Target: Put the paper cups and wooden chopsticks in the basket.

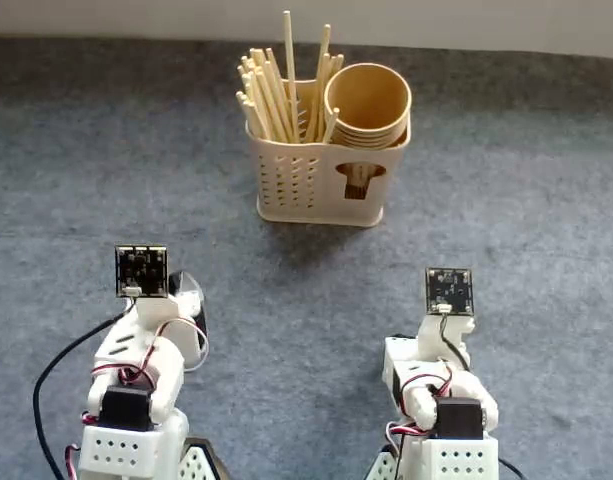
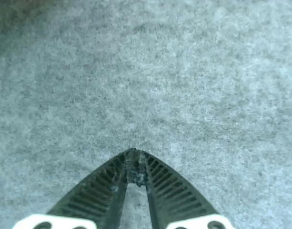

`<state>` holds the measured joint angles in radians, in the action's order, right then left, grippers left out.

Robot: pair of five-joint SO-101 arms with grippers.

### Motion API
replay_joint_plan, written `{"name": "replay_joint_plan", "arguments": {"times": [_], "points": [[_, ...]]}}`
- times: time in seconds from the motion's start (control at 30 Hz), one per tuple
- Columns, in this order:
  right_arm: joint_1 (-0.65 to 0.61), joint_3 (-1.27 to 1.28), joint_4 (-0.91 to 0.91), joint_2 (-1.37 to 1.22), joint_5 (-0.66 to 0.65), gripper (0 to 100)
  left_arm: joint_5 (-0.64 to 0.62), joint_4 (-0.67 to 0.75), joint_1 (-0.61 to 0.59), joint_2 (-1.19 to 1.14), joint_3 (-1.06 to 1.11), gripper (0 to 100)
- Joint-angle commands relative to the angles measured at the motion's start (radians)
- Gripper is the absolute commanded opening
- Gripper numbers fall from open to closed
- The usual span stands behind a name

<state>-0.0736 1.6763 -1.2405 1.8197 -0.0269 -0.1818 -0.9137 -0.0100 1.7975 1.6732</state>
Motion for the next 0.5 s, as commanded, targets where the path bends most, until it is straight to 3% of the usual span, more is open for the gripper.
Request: {"name": "replay_joint_plan", "arguments": {"times": [0.0,0.17,0.47], "points": [[0.012,0.153,-0.007,0.015,0.006,0.5,-0.002,-0.180,0.015,0.018,0.024,1],[0.012,0.153,-0.007,0.015,0.006,0.5,-0.002,-0.316,0.018,0.018,0.024,1],[0.012,0.153,-0.007,0.015,0.006,0.5,-0.005,-0.414,0.016,0.018,0.024,1]]}}
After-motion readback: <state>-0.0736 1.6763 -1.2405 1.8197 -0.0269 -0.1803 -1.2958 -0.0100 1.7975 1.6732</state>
